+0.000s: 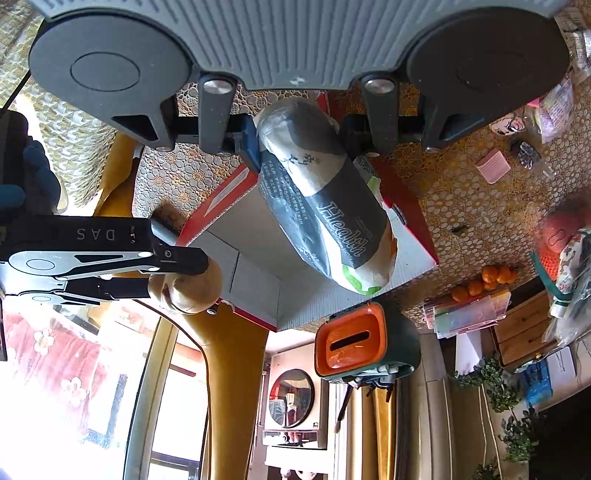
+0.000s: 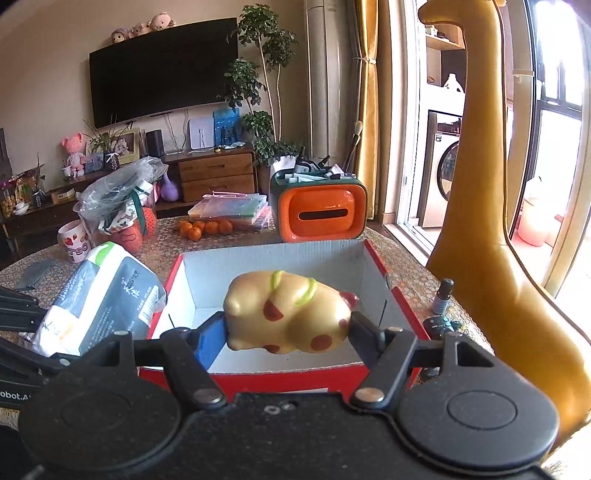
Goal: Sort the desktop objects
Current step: 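Carry the snack bag and toy pig over the red shoebox with both grippers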
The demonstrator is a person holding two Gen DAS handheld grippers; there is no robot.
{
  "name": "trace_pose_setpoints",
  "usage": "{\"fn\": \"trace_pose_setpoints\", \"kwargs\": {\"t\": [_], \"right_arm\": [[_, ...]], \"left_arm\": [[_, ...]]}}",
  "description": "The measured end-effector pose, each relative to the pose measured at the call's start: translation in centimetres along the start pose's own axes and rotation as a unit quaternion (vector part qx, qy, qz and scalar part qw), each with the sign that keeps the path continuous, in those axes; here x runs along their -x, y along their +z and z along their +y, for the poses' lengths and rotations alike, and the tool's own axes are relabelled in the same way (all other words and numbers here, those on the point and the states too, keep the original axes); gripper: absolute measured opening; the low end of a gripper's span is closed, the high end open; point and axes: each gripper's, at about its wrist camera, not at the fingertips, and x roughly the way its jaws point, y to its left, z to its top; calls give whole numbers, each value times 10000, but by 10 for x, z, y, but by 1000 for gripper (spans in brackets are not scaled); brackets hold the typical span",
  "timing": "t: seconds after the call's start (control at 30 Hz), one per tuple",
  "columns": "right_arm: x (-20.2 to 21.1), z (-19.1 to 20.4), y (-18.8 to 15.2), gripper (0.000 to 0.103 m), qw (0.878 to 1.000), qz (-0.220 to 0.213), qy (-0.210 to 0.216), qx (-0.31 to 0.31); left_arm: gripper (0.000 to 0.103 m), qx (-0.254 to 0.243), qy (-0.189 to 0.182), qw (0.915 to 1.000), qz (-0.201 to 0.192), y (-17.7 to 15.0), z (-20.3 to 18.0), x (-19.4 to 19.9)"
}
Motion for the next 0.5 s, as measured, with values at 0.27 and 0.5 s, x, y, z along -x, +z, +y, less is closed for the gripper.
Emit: {"fn": "trace_pose_setpoints", "kwargs": {"t": [0.27,0.5], "right_arm": [[-34,-15,9,70,9991,338,63,254],[-74,-39,17,70,9971,753,119,-84]], "left_arm": [[41,-262,-42,9988,420,34,0,-46],[41,-411,-151,9946,943,56,9,-91]]}}
